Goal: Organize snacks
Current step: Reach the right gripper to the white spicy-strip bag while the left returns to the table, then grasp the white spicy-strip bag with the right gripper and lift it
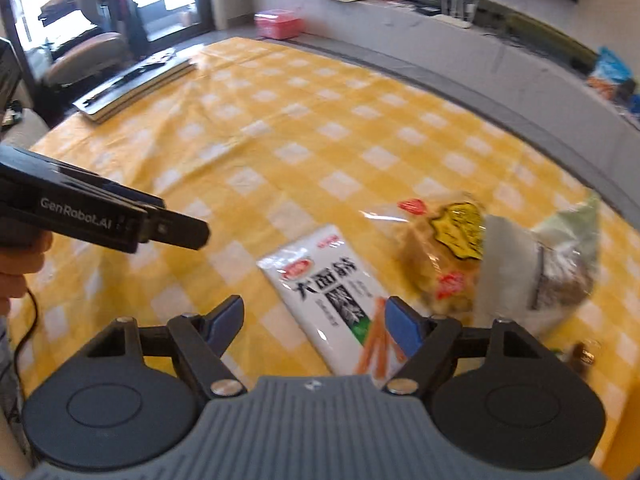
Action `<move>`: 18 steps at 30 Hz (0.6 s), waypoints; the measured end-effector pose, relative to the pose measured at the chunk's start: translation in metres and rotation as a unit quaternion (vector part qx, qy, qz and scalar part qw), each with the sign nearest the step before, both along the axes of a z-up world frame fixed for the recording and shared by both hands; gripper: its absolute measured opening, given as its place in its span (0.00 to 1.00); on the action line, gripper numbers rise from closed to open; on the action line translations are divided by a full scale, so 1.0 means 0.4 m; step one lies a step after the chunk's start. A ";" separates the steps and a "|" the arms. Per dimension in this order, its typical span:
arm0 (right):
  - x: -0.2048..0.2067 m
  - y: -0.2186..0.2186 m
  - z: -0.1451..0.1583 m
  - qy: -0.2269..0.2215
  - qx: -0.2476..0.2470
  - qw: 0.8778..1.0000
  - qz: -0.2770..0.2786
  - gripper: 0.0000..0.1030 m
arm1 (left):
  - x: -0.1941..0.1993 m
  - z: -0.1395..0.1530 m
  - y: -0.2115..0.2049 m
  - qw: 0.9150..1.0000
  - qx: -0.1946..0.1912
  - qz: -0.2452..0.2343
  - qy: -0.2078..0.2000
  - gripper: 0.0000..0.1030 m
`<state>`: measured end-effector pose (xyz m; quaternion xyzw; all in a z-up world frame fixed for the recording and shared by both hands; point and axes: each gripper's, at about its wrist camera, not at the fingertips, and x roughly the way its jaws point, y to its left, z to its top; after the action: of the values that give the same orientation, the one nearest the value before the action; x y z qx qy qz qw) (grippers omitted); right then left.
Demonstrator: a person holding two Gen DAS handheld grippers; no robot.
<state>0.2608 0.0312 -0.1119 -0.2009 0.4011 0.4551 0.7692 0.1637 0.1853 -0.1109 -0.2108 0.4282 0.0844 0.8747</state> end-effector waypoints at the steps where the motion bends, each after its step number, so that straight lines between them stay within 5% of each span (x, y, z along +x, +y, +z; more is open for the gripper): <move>1: 0.008 0.009 -0.008 -0.002 -0.013 1.000 0.000 0.74 | 0.001 0.001 0.001 1.000 -0.002 -0.001 0.000 0.81; 7: 0.041 -0.001 -0.045 0.000 -0.019 1.000 0.020 0.73 | 0.003 0.002 -0.003 1.000 -0.005 -0.009 -0.001 0.81; 9: 0.024 -0.007 -0.040 -0.014 -0.025 0.999 0.018 0.63 | 0.002 0.004 -0.002 1.000 -0.009 -0.010 -0.003 0.81; 12: -0.022 -0.026 -0.036 -0.020 -0.039 0.999 0.007 0.60 | 0.001 0.004 -0.001 1.000 -0.015 -0.009 -0.003 0.81; 18: -0.115 -0.119 -0.032 0.001 -0.057 0.996 -0.067 0.61 | -0.002 0.013 -0.012 1.000 -0.017 -0.014 -0.005 0.81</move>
<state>0.2150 -0.0163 -0.1246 -0.2168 0.4393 0.3793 0.7849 0.1628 0.1805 -0.1058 -0.2200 0.4279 0.0636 0.8743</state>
